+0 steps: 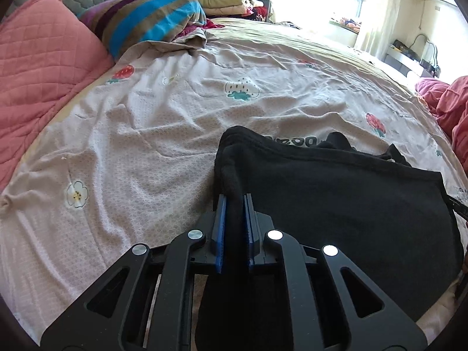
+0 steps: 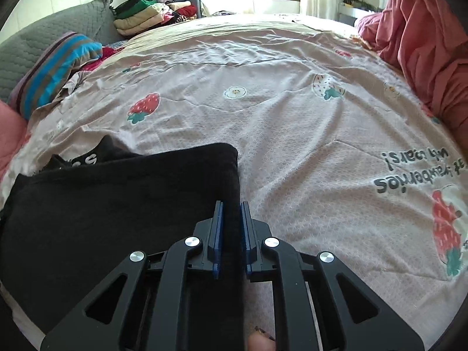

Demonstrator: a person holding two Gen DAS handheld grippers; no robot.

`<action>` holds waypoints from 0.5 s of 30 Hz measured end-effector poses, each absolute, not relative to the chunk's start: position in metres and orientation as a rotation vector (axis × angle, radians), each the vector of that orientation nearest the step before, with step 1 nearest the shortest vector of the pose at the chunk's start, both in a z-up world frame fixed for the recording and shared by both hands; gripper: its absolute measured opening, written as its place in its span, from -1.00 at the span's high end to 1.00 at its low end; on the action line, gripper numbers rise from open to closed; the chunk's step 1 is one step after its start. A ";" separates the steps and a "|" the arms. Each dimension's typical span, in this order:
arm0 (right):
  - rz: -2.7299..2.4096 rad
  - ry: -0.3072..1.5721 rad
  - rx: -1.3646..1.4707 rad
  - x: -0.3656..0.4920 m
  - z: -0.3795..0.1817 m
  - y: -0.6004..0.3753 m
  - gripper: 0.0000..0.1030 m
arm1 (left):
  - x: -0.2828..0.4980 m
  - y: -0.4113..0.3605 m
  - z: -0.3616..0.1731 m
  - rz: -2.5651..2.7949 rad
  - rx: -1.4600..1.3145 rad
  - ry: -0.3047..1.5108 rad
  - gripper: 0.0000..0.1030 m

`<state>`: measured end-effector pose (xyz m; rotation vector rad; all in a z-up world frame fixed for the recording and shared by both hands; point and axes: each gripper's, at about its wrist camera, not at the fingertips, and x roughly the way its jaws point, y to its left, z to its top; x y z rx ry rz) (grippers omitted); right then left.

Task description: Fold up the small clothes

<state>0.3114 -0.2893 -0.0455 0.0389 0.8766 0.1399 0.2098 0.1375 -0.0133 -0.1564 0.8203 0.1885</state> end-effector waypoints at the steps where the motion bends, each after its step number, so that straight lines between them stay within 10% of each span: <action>1: 0.140 0.872 0.033 0.307 -0.044 -0.289 0.66 | 0.208 0.137 -0.013 0.190 -0.160 0.819 0.85; 15: 0.280 0.779 -0.062 0.234 -0.011 -0.267 0.05 | 0.174 0.115 0.011 0.137 -0.170 0.793 0.51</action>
